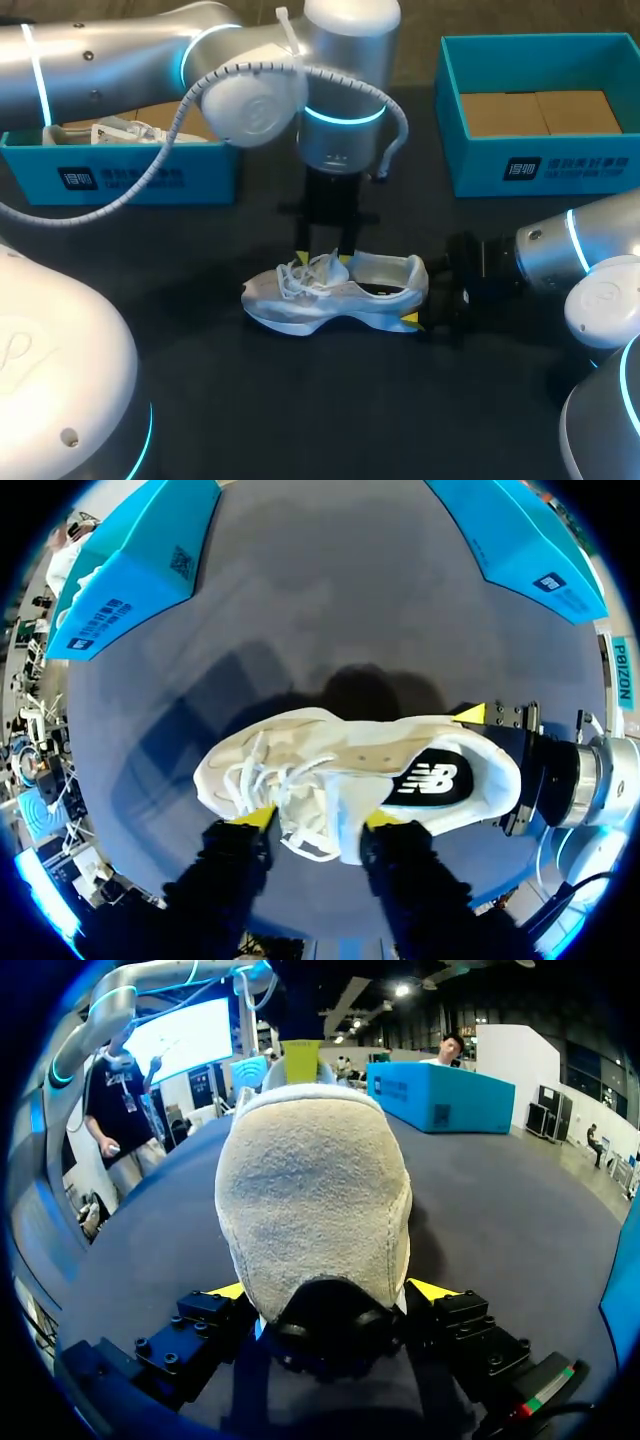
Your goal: Take the shoe out of the shoebox, open the shoe tongue, remove and reinsert the insole, then place the shoe into the shoebox
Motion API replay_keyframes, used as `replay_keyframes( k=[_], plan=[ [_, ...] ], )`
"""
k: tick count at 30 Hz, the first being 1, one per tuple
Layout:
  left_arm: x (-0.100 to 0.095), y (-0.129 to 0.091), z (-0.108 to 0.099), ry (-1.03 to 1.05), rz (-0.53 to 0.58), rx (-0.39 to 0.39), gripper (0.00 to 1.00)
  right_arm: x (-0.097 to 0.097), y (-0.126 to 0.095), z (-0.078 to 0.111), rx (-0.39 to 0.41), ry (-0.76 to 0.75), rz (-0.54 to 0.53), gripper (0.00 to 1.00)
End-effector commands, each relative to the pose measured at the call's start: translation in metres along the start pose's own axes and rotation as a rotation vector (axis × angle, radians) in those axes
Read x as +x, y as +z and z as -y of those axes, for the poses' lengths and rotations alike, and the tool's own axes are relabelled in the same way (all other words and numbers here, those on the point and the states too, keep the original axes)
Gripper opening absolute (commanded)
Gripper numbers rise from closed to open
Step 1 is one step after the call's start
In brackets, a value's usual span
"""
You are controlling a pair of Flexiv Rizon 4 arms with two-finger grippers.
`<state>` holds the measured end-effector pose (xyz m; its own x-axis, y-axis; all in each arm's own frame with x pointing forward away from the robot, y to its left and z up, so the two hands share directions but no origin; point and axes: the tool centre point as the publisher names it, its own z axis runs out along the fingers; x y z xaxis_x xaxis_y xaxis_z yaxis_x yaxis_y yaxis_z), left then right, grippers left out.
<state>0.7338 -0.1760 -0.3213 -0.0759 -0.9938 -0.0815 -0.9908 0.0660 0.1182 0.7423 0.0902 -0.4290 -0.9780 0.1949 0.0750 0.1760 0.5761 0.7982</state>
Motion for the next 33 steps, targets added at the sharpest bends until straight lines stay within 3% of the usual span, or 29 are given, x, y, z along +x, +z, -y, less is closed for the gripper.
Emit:
replay_keyframes(
  k=[1,7,14,33],
  plan=[
    [0.002,-0.002,-0.003,0.021,-0.026,-0.017,0.00,0.001,0.004,0.001,0.002,0.000,0.003,0.00],
    [-0.007,-0.013,-0.012,0.069,-0.095,-0.040,0.00,0.001,0.004,0.001,0.002,0.000,0.003,0.00],
    [-0.020,-0.020,-0.012,0.044,-0.078,-0.014,0.00,0.001,0.004,0.001,0.002,0.000,0.003,0.00],
    [-0.062,-0.008,0.002,-0.076,-0.040,0.018,0.00,0.001,0.004,0.001,0.002,0.000,0.003,0.00]
  ],
)
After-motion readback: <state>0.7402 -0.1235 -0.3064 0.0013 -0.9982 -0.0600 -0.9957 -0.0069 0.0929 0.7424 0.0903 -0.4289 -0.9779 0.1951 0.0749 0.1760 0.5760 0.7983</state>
